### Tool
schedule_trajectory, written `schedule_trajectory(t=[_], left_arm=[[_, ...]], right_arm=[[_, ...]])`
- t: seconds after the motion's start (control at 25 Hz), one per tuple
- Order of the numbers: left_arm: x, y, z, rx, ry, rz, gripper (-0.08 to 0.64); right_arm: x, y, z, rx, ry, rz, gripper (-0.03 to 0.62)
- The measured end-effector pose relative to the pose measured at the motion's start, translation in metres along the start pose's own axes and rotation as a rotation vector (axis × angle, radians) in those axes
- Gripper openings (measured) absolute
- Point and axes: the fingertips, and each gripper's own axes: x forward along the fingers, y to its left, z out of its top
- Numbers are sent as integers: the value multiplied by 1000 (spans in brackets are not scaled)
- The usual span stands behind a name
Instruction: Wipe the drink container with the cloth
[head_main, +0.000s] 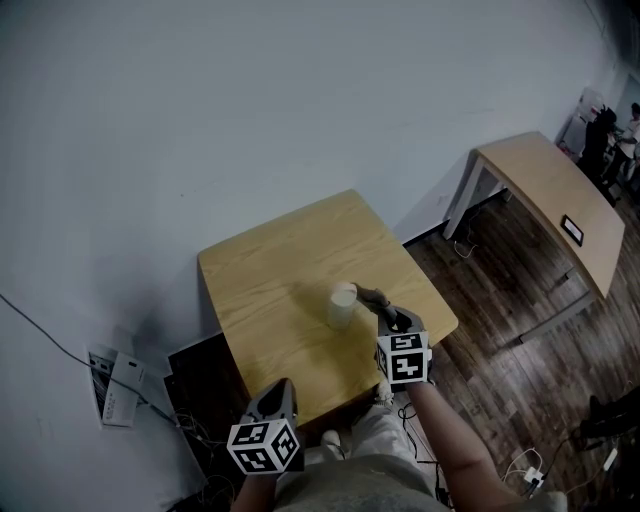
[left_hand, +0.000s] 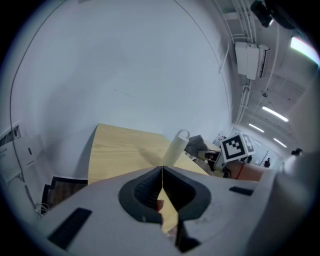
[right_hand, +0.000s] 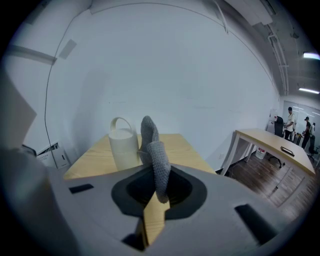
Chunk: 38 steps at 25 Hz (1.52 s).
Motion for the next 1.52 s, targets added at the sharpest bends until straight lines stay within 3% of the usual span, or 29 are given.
schedule_trajectory(t=[0.6,1.52], left_arm=[[-2,5,-3,-17,4,26,3],[3,12,-7,-20,30,51,3]], right_arm=[[19,47,7,-57,-1,114,18],[47,76,-75,-134,211,189,20]])
